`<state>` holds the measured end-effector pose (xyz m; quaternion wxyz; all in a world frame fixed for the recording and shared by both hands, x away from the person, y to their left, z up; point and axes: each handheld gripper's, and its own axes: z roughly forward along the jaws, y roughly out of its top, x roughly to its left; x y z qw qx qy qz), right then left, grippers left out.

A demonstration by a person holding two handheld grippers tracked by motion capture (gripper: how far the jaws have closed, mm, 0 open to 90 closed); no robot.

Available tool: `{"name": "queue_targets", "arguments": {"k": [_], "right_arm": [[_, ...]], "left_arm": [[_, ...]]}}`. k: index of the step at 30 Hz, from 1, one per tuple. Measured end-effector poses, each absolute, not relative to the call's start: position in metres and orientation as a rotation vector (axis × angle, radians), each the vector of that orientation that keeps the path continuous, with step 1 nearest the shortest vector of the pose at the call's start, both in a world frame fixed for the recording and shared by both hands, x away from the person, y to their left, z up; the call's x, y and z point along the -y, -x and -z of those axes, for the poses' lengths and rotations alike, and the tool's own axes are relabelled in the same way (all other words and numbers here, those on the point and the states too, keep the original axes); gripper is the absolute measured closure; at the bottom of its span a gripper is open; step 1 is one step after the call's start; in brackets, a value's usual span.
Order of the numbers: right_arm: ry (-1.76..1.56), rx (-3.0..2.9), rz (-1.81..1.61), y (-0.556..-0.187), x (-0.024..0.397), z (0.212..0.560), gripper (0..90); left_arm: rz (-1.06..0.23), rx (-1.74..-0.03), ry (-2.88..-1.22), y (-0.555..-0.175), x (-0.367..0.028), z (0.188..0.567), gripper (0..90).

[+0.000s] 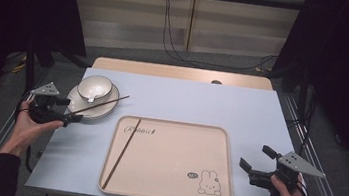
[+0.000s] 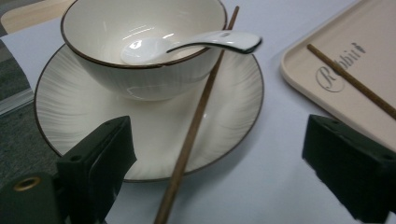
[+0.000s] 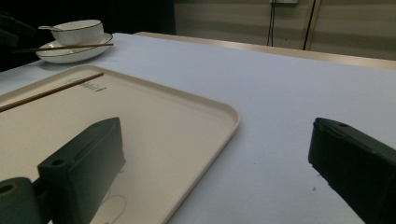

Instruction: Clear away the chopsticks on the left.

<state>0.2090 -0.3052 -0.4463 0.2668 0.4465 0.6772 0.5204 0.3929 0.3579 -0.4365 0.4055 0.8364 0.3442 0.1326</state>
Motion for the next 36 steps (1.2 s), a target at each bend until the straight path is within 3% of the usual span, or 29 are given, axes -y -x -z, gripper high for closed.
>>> {"name": "queue_targets", "arguments": {"k": [9, 18, 29, 36], "right_arm": [[-1.206, -1.842, -1.403, -0.208, 0.306, 0.446, 3.4], [-1.207, -1.843, -1.398, -0.208, 0.306, 0.447, 3.4], [-1.205, -1.841, -1.398, -0.208, 0.307, 0.447, 3.4], [-1.206, -1.841, -1.398, -0.208, 0.307, 0.447, 3.4]], "left_arm": [[-0.402, -0.871, -2.185, -0.411, -0.351, 0.447, 30.2], [-0.346, -0.841, -2.251, -0.421, -0.339, 0.454, 58.5], [-0.309, -0.773, -2.307, -0.422, -0.33, 0.455, 83.6], [-0.28, -0.771, -2.299, -0.42, -0.328, 0.451, 84.9]]}}
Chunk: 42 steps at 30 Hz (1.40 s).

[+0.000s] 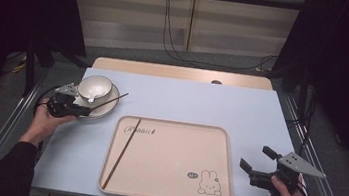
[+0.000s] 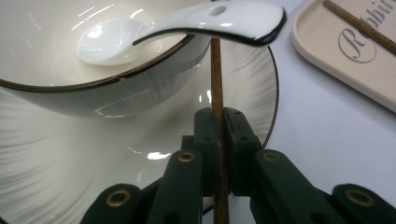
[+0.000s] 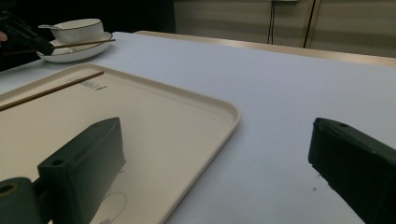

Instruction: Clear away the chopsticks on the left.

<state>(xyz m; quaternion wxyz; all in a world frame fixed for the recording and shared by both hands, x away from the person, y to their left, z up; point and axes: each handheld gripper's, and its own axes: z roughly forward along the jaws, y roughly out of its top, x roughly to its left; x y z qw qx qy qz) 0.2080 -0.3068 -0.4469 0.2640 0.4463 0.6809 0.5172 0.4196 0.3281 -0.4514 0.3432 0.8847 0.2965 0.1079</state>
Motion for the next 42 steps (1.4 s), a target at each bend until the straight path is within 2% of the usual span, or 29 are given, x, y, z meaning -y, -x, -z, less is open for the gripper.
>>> {"name": "queue_targets", "arguments": {"k": [10, 24, 42], "right_arm": [[-1.2, -1.842, -1.4, -0.208, 0.307, 0.447, 3.4], [-1.203, -1.841, -1.4, -0.208, 0.306, 0.447, 3.4], [-1.203, -1.841, -1.401, -0.21, 0.305, 0.447, 3.4]], "left_arm": [[-0.177, -0.833, -2.231, -0.408, -0.325, 0.439, 84.7], [-0.086, -0.867, -2.129, -0.372, -0.316, 0.425, 84.8], [-0.075, -0.924, -2.07, -0.327, -0.301, 0.415, 84.7]]}}
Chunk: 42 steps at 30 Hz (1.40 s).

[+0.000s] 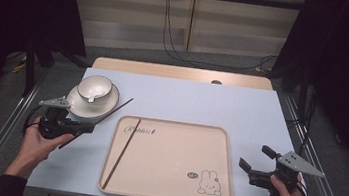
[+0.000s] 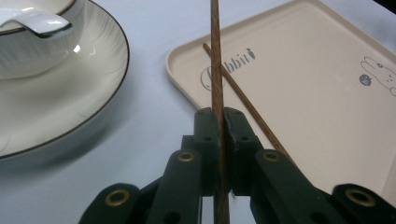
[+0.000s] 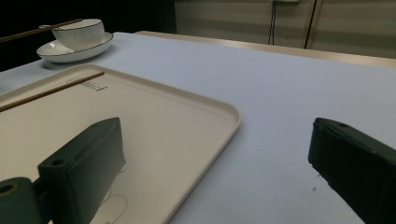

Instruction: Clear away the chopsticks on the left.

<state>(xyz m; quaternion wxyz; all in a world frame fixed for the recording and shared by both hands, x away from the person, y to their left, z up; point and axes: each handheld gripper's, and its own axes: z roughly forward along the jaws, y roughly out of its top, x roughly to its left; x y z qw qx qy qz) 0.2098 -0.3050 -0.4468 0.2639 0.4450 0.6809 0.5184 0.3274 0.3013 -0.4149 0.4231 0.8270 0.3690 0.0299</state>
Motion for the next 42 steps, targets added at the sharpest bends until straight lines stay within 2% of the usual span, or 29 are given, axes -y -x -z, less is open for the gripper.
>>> {"name": "queue_targets", "arguments": {"k": [9, 17, 30, 42], "right_arm": [[-1.204, -1.843, -1.4, -0.21, 0.305, 0.447, 3.6], [-1.202, -1.843, -1.401, -0.21, 0.304, 0.447, 3.6], [-1.199, -1.844, -1.403, -0.21, 0.304, 0.447, 3.6], [-1.19, -1.852, -1.401, -0.21, 0.304, 0.446, 3.6]], "left_arm": [[-0.075, -0.949, -2.091, -0.305, -0.29, 0.417, 84.8], [-0.087, -0.995, -2.051, -0.286, -0.284, 0.42, 84.9], [-0.119, -1.106, -1.966, -0.262, -0.249, 0.42, 84.9], [-0.131, -1.218, -1.928, -0.263, -0.215, 0.422, 84.9]]}}
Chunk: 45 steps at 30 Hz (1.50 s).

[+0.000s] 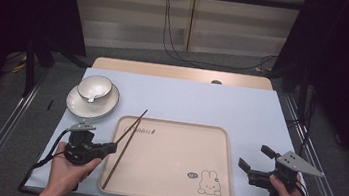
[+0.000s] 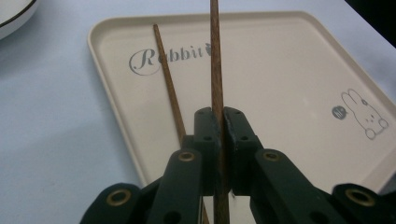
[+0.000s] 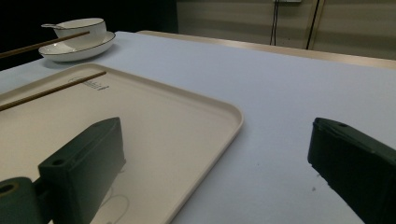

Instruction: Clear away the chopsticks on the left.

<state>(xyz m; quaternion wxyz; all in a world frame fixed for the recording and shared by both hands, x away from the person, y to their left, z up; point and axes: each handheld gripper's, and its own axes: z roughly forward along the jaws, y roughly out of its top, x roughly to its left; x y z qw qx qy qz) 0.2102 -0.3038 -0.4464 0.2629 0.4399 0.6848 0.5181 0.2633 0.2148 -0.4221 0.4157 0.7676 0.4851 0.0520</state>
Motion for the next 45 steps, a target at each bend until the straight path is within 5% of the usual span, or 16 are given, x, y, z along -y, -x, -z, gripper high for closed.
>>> {"name": "queue_targets", "arguments": {"k": [23, 45], "right_arm": [[-1.192, -1.854, -1.399, -0.21, 0.303, 0.447, 3.6], [-1.189, -1.858, -1.398, -0.211, 0.303, 0.447, 3.6]], "left_arm": [[-0.176, -1.421, -2.012, -0.266, -0.175, 0.452, 84.8], [-0.154, -1.443, -2.024, -0.267, -0.166, 0.461, 84.4]]}}
